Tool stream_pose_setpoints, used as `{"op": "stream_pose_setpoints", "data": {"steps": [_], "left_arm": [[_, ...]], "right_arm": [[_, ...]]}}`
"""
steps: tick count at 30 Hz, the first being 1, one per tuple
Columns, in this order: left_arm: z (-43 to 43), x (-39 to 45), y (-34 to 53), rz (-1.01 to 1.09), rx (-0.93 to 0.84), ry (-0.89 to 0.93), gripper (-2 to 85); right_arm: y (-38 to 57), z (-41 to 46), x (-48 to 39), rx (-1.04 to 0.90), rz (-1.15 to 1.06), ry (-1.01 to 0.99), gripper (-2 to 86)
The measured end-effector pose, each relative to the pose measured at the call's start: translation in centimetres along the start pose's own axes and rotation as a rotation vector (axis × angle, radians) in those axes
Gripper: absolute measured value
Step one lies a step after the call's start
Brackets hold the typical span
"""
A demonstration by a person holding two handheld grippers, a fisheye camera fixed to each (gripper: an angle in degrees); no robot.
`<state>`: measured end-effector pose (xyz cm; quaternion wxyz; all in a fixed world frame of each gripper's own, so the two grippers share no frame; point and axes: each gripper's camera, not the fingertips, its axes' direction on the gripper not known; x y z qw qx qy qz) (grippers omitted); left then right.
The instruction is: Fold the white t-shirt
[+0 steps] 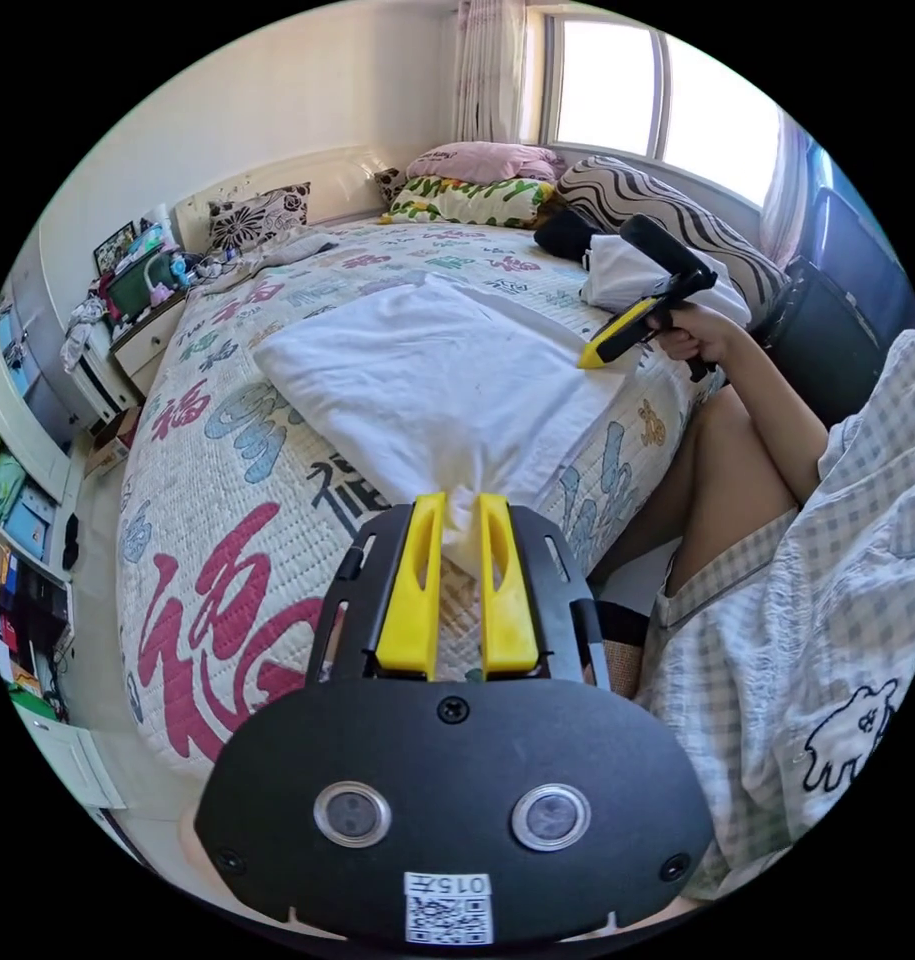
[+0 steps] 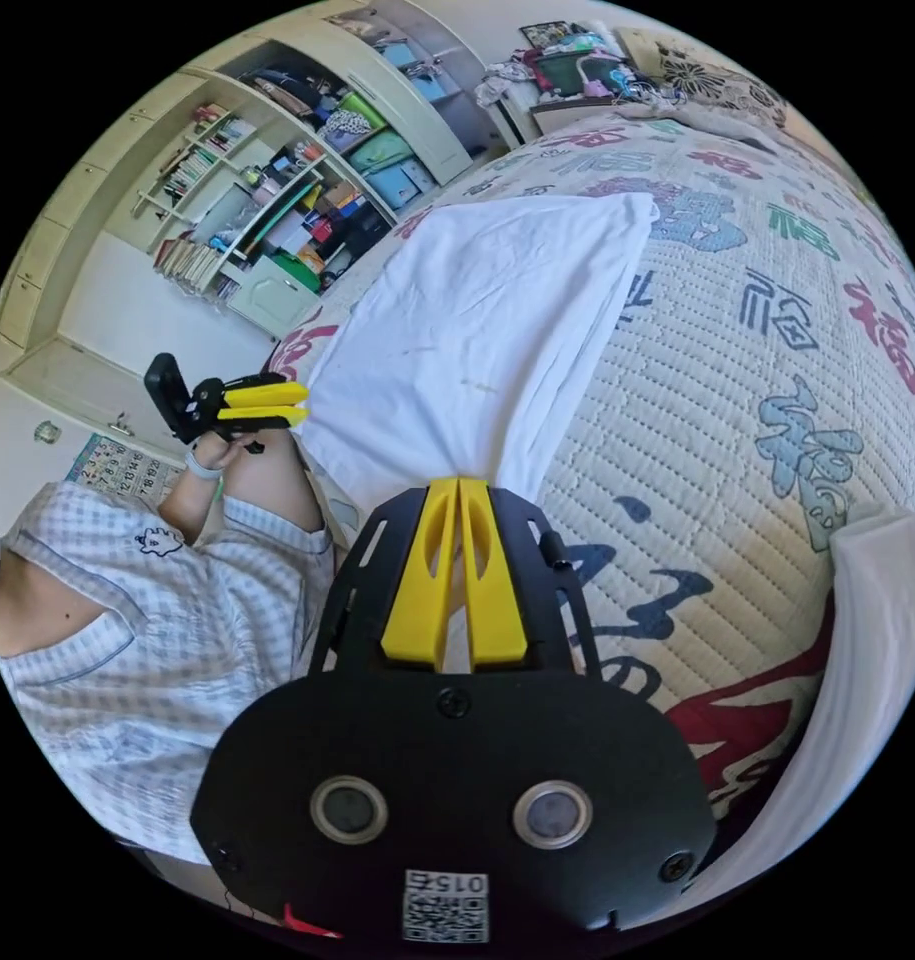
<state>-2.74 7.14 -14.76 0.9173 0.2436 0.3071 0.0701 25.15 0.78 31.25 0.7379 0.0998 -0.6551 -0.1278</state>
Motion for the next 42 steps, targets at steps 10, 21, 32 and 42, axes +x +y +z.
{"op": "stream_pose_setpoints", "data": {"steps": [10,21,32,42], "left_arm": [[-4.1,-14.7,-3.7,-0.196,0.217,0.027,10.1],[5.8,-32.7,-10.2,-0.584,0.095,0.309,6.6],[2.3,-37.0,-8.3,-0.563,0.171,0.316,4.4],[1.5,-39.7,-8.4,-0.508,0.118,0.356,9.3]], "right_arm": [[-7.5,-5.9,5.0,0.397,0.223,0.040,9.2],[-17.8,-1.9,11.3,0.283,0.404,0.025,5.2],[-17.2,-3.6,6.6,0.204,0.212,0.176,8.8],[-14.3,-4.1,3.3,0.294,0.102,0.196,10.8]]}}
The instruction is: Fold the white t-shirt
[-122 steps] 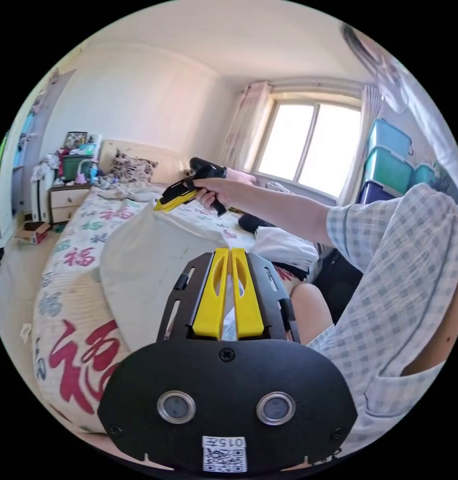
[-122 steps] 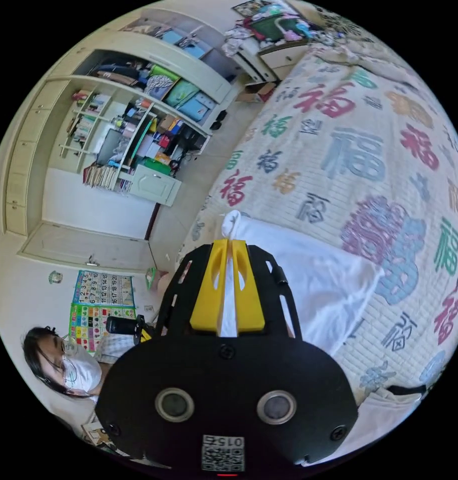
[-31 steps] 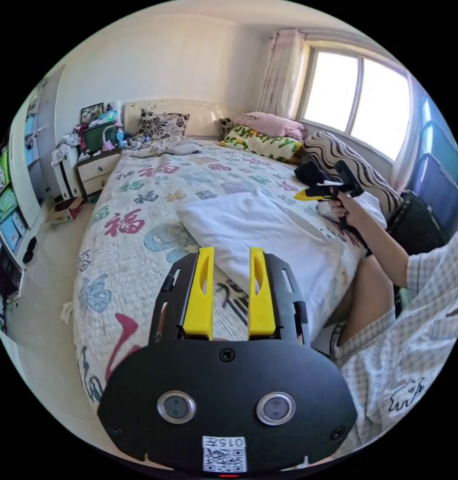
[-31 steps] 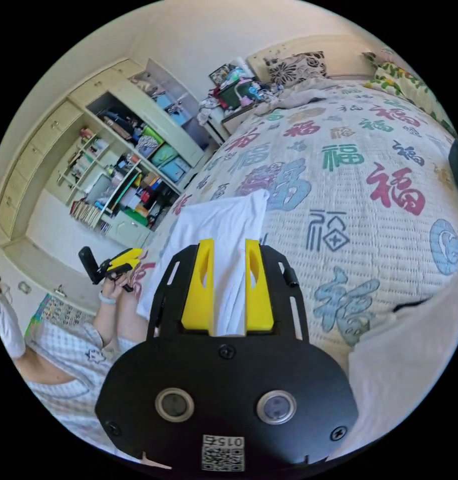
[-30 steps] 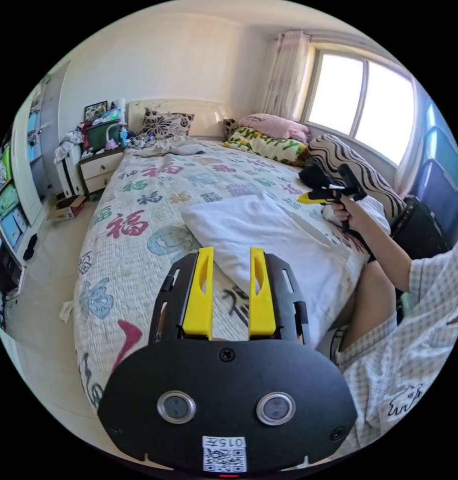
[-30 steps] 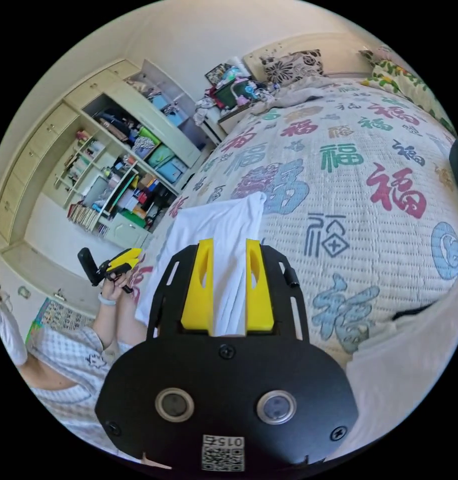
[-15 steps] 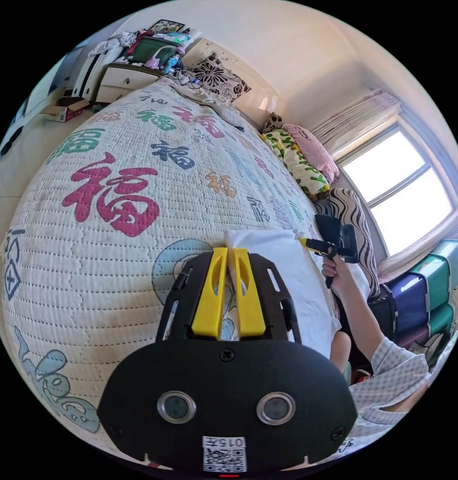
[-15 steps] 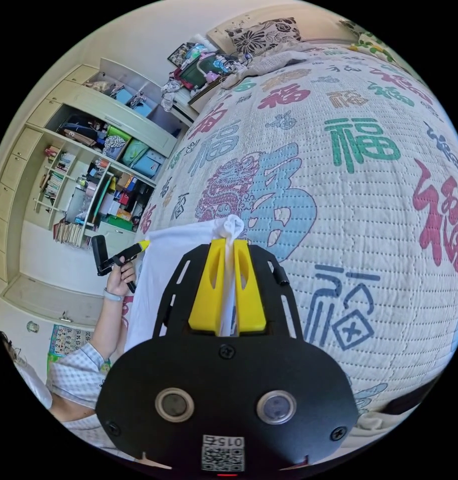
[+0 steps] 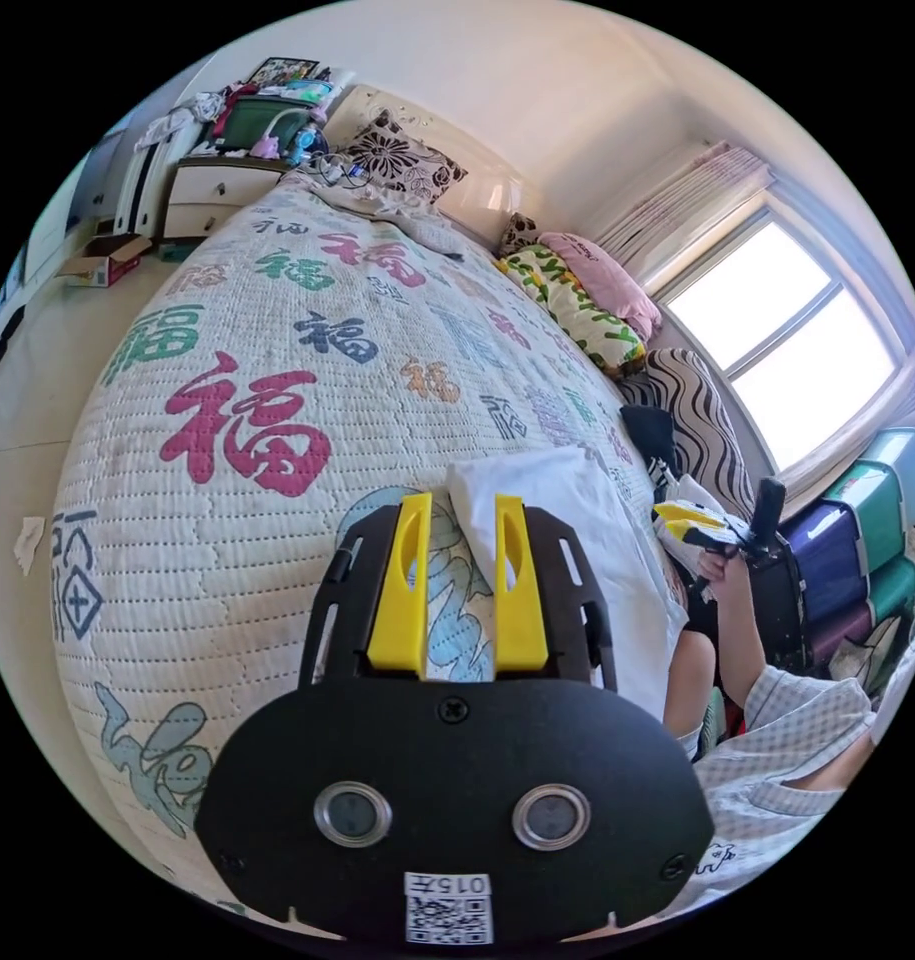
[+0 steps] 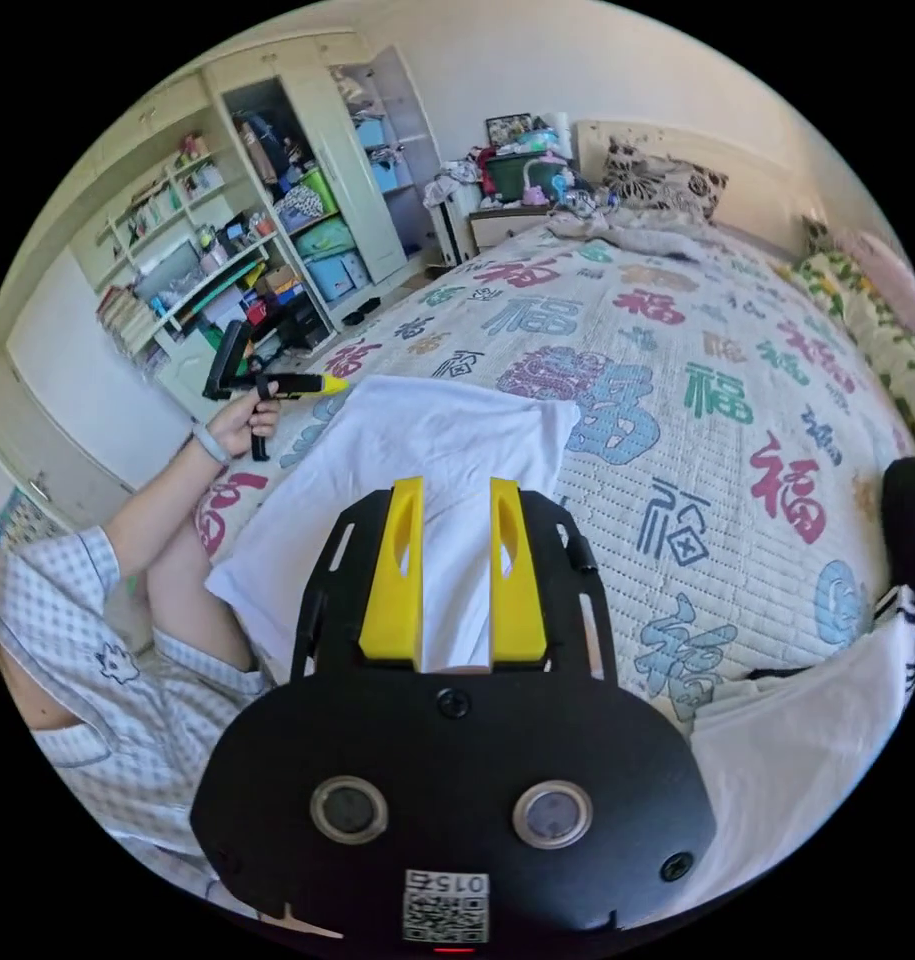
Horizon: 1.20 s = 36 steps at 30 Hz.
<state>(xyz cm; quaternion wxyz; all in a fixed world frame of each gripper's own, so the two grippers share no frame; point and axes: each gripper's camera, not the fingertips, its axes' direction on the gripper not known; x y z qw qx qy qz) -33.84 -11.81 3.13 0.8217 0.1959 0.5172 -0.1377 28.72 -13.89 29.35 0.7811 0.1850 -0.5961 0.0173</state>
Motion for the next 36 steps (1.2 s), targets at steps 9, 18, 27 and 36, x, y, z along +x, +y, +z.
{"op": "stream_pose_setpoints", "data": {"steps": [9,18,27,36], "left_arm": [[1.9,-2.6,-1.4,-0.042,-0.065,0.189,11.0],[2.4,-2.7,-0.2,-0.022,-0.072,0.287,4.2],[-3.1,3.6,3.8,0.242,0.049,0.301,0.9],[-8.9,17.4,19.4,0.701,0.085,0.213,0.5]], "right_arm": [[-4.0,3.7,11.2,-0.018,0.268,-0.325,10.8],[-4.9,4.6,11.7,-0.112,0.185,-0.384,5.2],[-1.5,-1.6,7.0,-0.004,0.002,-0.412,3.1],[11.6,-8.4,-2.2,-0.063,-0.308,-0.356,2.0]]}}
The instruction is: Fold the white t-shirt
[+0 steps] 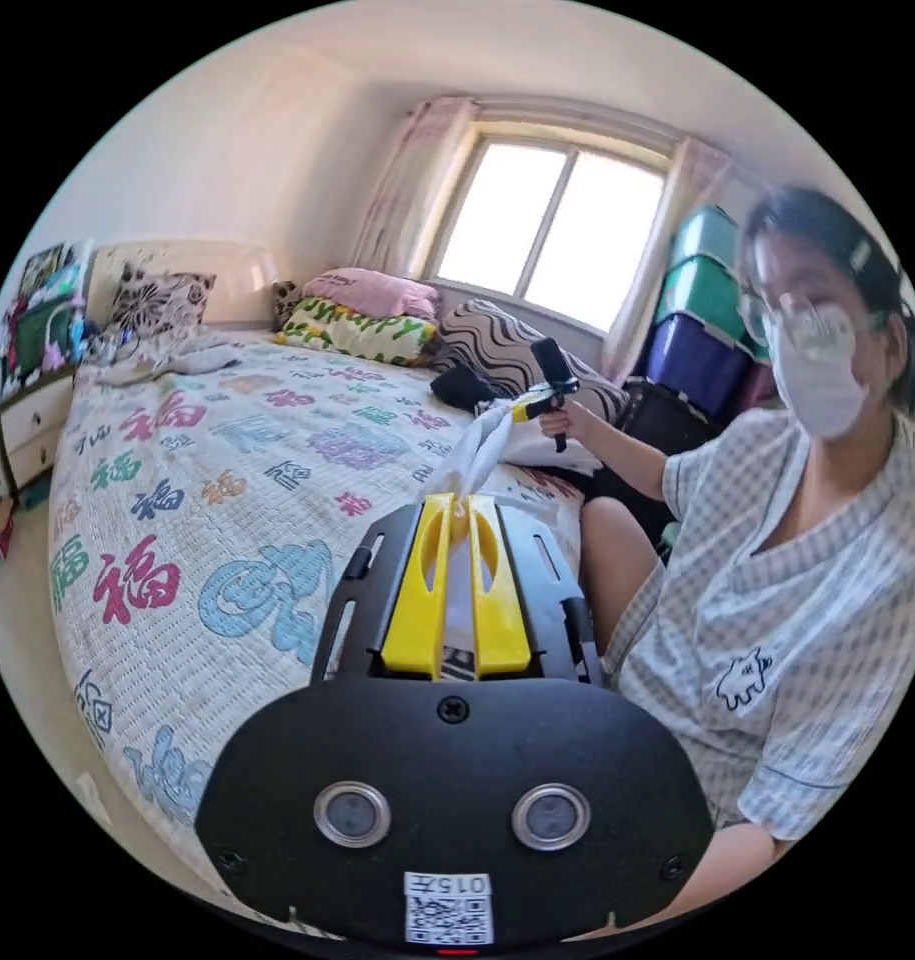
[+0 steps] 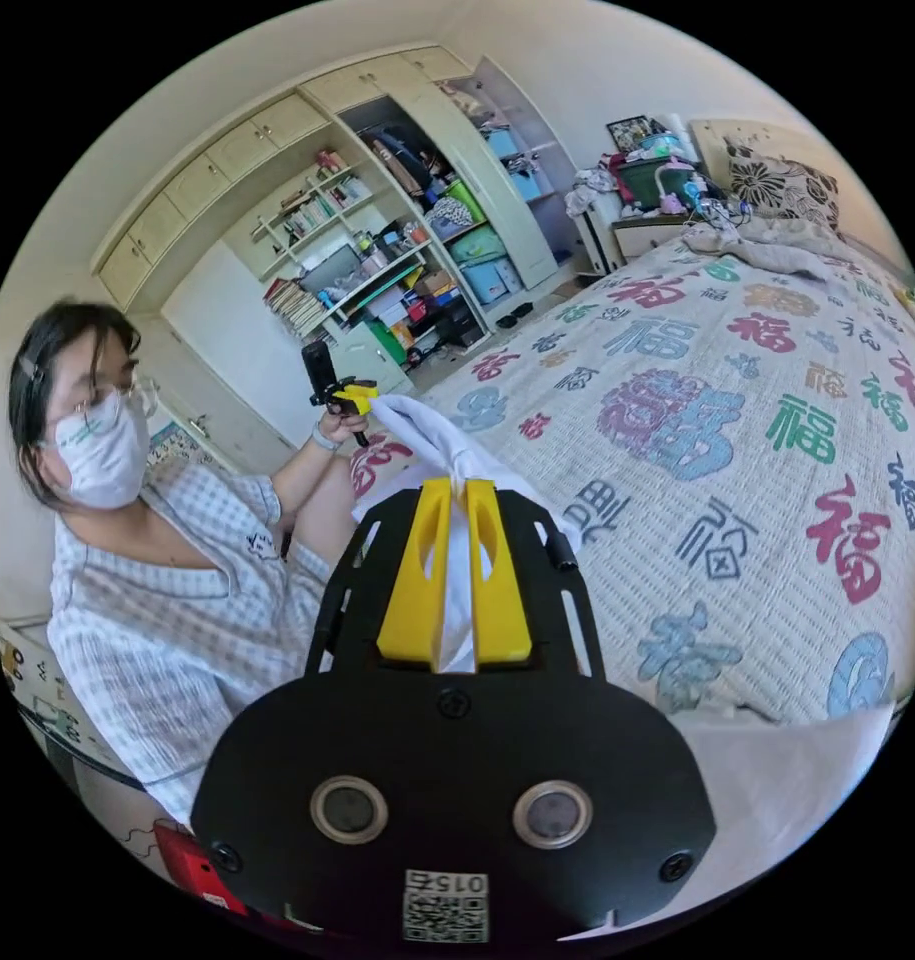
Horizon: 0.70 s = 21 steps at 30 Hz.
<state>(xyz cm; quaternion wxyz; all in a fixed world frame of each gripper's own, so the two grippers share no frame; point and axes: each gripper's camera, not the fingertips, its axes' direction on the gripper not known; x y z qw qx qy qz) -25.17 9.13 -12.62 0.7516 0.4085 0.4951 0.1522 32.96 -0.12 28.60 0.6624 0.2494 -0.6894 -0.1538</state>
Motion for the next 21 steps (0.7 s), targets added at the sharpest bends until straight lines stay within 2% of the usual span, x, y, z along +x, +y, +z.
{"op": "stream_pose_setpoints", "data": {"steps": [3,6,16,18,21], "left_arm": [[1.6,5.4,2.9,0.101,-0.054,-0.018,0.6],[4.0,8.1,5.2,0.092,-0.138,-0.006,0.6],[8.3,13.5,7.2,0.119,-0.300,-0.112,1.4],[7.7,13.9,7.1,0.102,-0.280,-0.094,2.8],[5.8,14.6,6.3,0.070,-0.160,-0.133,5.0]], "right_arm": [[4.1,2.1,-2.4,-0.098,-0.045,0.026,1.8],[7.2,3.9,-3.1,-0.147,-0.046,0.032,1.5],[11.5,5.8,-5.4,-0.185,0.004,0.102,2.4],[11.9,4.8,-6.4,-0.152,0.011,0.147,4.7],[12.0,3.0,-9.2,-0.033,-0.033,0.195,9.9]]}}
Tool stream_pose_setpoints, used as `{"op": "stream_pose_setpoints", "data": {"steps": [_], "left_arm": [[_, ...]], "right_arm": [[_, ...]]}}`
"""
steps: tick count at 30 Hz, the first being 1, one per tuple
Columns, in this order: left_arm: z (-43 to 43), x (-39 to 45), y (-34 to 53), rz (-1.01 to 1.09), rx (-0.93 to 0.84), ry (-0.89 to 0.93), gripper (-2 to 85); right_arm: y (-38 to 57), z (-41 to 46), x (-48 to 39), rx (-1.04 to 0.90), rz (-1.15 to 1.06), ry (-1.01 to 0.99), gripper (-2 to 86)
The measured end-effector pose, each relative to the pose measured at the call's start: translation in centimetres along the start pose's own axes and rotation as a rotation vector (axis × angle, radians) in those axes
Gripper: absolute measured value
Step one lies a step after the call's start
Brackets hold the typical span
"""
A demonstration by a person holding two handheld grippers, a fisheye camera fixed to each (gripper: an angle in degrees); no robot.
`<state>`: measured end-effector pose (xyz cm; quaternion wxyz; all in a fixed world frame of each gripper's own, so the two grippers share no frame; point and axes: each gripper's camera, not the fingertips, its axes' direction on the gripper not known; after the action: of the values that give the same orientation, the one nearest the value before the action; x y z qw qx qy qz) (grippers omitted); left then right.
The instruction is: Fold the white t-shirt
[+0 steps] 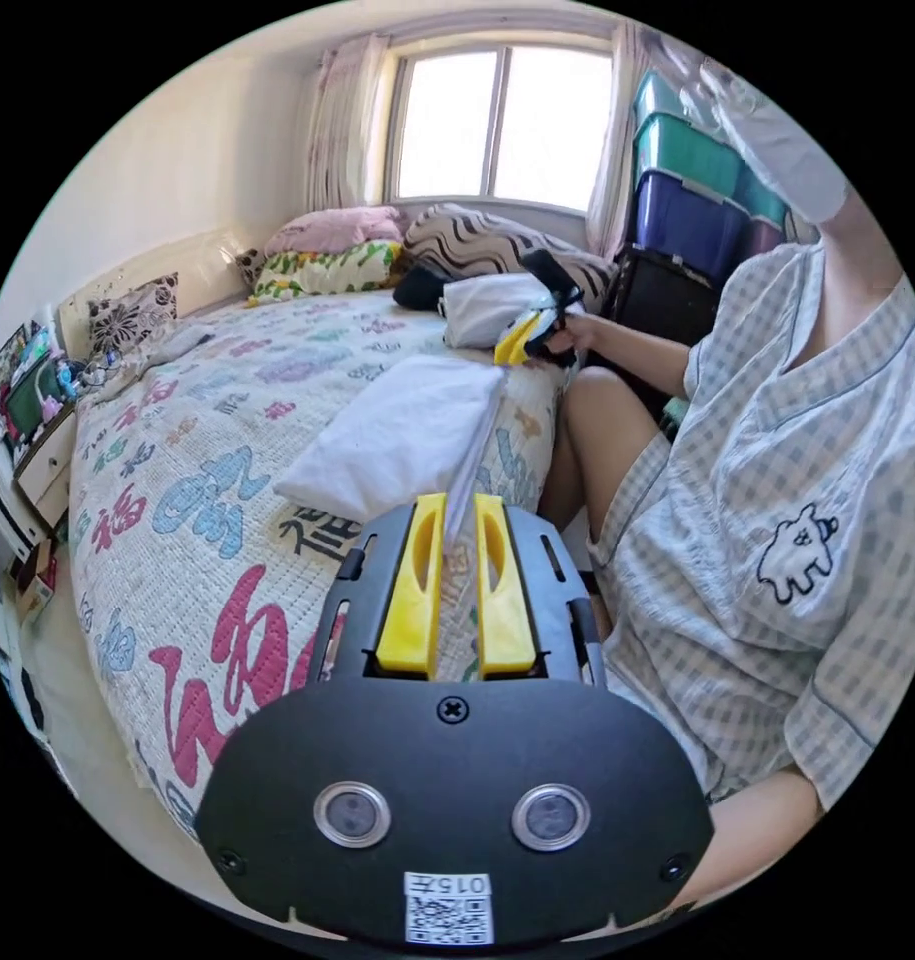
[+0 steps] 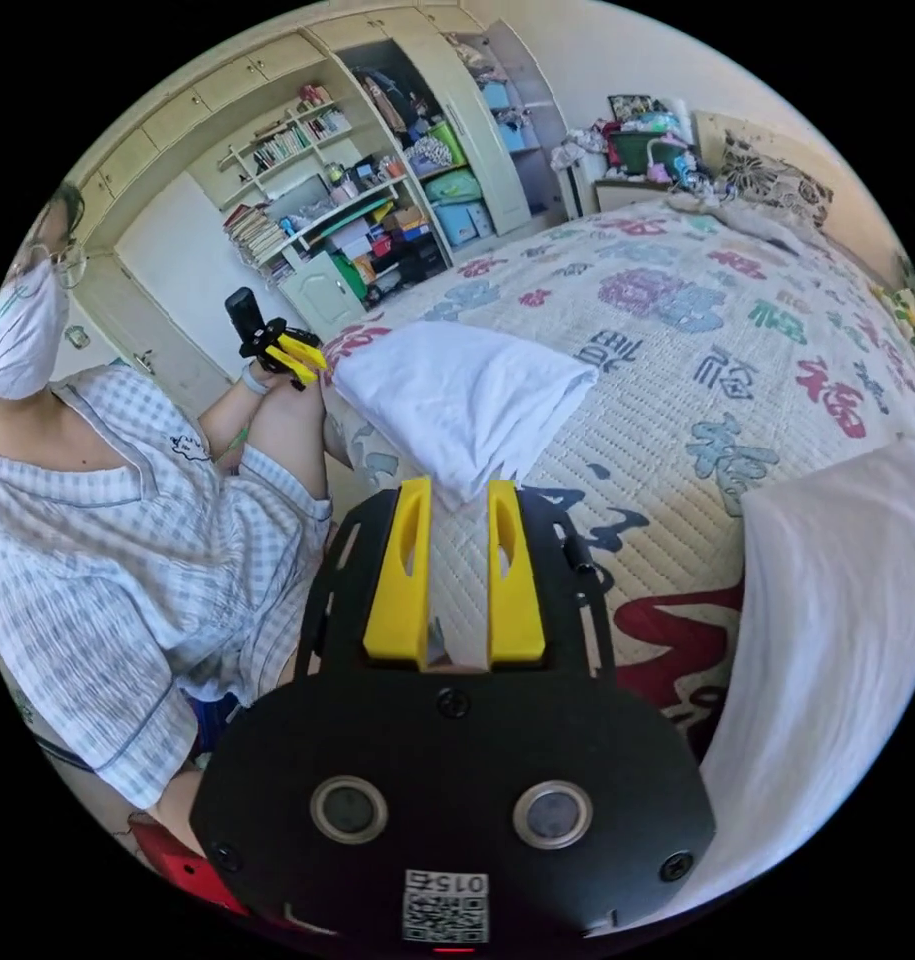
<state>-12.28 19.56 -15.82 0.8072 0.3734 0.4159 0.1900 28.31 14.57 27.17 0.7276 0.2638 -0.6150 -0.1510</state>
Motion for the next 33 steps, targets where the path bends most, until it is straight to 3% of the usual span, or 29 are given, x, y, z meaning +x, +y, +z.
{"op": "stream_pose_setpoints", "data": {"steps": [3,7,10,17,20,22,25,28,33], "left_arm": [[0.8,0.4,-1.5,0.004,0.012,-0.088,5.7],[5.9,-0.8,-2.2,-0.047,-0.048,-0.007,5.7],[8.2,-1.3,-1.4,-0.085,-0.101,-0.036,3.4],[9.9,-4.0,-0.5,-0.229,-0.089,0.017,0.7],[8.5,-7.0,-0.4,-0.361,0.030,0.125,3.2],[7.0,-11.0,0.9,-0.575,0.131,0.152,7.3],[7.2,-15.9,2.5,-0.792,0.126,0.180,9.4],[9.5,-19.6,2.9,-0.890,0.053,0.248,12.4],[13.1,-23.0,1.3,-0.884,-0.021,0.363,14.1]], "right_arm": [[-0.8,0.3,-2.8,0.033,-0.091,0.085,9.9],[-2.1,4.8,-3.8,-0.153,-0.161,0.095,6.4],[-1.2,5.7,-3.1,-0.188,-0.122,0.111,1.6],[-0.1,3.6,-2.0,-0.204,-0.051,0.040,0.8],[-0.1,0.3,0.1,-0.084,0.091,-0.030,4.3],[0.2,-2.6,2.7,0.015,0.235,-0.072,8.2],[0.3,-3.6,6.4,-0.021,0.390,-0.157,13.3],[0.3,-3.2,9.4,-0.060,0.495,-0.246,15.1],[0.1,-3.2,12.6,-0.098,0.545,-0.367,13.7]]}}
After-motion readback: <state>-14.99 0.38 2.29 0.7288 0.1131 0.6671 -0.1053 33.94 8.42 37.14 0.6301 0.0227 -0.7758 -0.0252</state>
